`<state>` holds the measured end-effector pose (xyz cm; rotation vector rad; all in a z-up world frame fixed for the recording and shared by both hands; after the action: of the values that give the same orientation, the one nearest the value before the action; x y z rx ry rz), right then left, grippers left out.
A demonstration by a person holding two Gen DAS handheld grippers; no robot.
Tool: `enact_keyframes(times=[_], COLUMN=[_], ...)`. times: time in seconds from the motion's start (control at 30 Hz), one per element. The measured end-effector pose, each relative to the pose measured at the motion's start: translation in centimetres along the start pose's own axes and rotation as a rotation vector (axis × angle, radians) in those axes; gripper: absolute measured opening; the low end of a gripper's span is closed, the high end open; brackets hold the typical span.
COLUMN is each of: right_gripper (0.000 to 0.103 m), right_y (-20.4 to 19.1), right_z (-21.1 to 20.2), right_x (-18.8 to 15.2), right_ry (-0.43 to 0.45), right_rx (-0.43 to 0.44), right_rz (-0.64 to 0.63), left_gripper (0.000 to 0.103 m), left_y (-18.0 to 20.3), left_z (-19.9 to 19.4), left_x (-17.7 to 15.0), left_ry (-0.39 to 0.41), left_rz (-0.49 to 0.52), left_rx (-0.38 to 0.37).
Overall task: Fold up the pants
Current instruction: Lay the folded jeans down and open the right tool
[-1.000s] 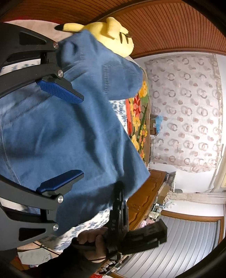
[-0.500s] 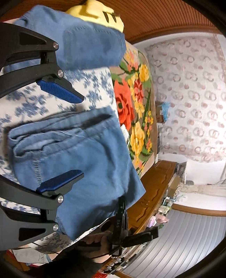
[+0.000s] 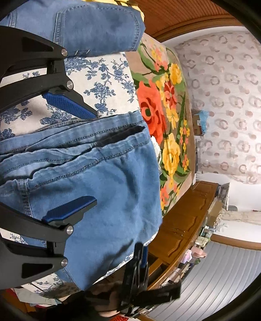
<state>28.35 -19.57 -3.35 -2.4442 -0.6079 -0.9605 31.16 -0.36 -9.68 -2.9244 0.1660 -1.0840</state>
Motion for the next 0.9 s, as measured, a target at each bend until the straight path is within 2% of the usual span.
enact_keyframes(times=[0.13, 0.33, 0.67, 0.9], right_gripper=[0.048, 0.049, 0.056, 0.057], right_y=[-0.5, -1.0, -2.0, -1.9], right_z=[-1.6, -3.1, -5.2, -4.6], right_x=[-2.4, -5.2, -6.7, -8.0], right_ry=[0.019, 0.004, 0.019, -0.004], right_rx=[0.031, -0.013, -0.028, -0.013], right_rz=[0.031, 0.045, 0.086, 0.131], left_gripper=[0.079, 0.079, 0.079, 0.079], left_y=[0.3, 2.2, 6.7, 7.9], left_z=[0.1, -0.6, -1.2, 0.6], left_x=[-0.2, 0.3, 1.1, 0.1], left_ry=[-0.004, 0.03, 0.053, 0.006], left_rz=[-0.003, 0.002, 0.07, 0.102], left_rx=[-0.004, -0.014, -0.063, -0.063])
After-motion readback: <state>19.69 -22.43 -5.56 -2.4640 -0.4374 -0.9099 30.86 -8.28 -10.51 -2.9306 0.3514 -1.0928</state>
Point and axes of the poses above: each gripper's, at about its wrist camera, not at the fingertips, and z roughly the way its jaws point, y to its right, x to its top, the point moved 6 cm from there along z, roughly the way its jaws point, and after that the axes turned 12 degrees about x, right-handed, at the moved point
